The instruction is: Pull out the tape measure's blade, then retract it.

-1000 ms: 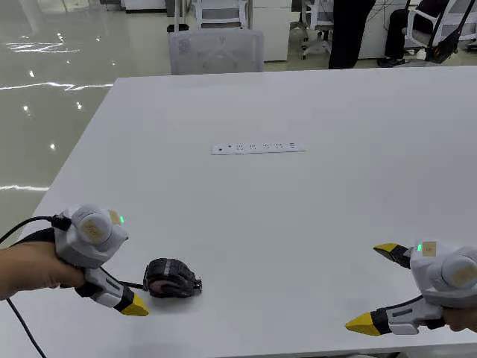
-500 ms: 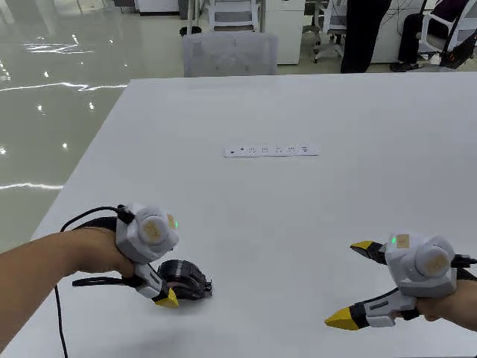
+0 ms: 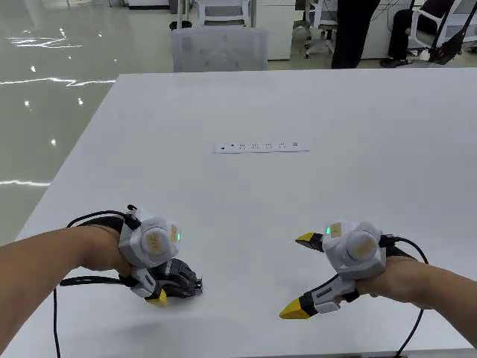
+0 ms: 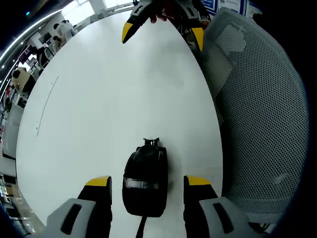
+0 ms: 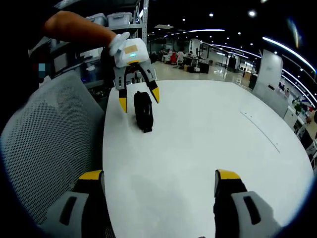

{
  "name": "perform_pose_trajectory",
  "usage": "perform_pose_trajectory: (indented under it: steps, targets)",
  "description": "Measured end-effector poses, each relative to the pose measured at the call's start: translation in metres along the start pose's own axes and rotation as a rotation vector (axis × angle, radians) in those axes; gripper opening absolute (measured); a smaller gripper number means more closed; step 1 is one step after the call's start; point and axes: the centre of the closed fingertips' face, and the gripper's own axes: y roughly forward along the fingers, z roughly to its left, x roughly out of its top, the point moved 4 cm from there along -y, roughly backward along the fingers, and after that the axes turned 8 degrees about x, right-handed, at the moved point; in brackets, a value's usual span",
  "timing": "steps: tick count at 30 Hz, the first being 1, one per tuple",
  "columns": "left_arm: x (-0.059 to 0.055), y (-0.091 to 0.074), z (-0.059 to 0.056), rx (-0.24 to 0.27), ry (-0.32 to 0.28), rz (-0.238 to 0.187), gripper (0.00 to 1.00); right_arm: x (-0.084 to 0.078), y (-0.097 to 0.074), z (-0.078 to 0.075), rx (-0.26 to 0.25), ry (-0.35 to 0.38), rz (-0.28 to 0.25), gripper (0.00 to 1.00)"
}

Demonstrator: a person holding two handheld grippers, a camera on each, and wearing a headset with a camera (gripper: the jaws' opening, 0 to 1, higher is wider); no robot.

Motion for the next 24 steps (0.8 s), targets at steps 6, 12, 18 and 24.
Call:
perform_pose_trajectory:
  steps: [6,12,18,24]
  targets:
    - [0.002,0.003,0.004,-0.001,-0.065,0.019,0.43,0.007,0.006,-0.002,0.004,-0.03,0.007,0.87]
    - [0.003,0.006,0.002,-0.014,-0.016,0.025,0.35,0.016,0.011,-0.008,0.009,-0.058,-0.008,0.81]
    - [0.002,0.009,0.0,-0.022,-0.012,0.048,0.32,0.018,0.027,-0.003,0.049,-0.084,0.022,0.78]
    - [0.001,0.01,0.001,-0.035,-0.025,0.045,0.32,0.02,0.059,-0.005,0.089,-0.053,0.054,0.66]
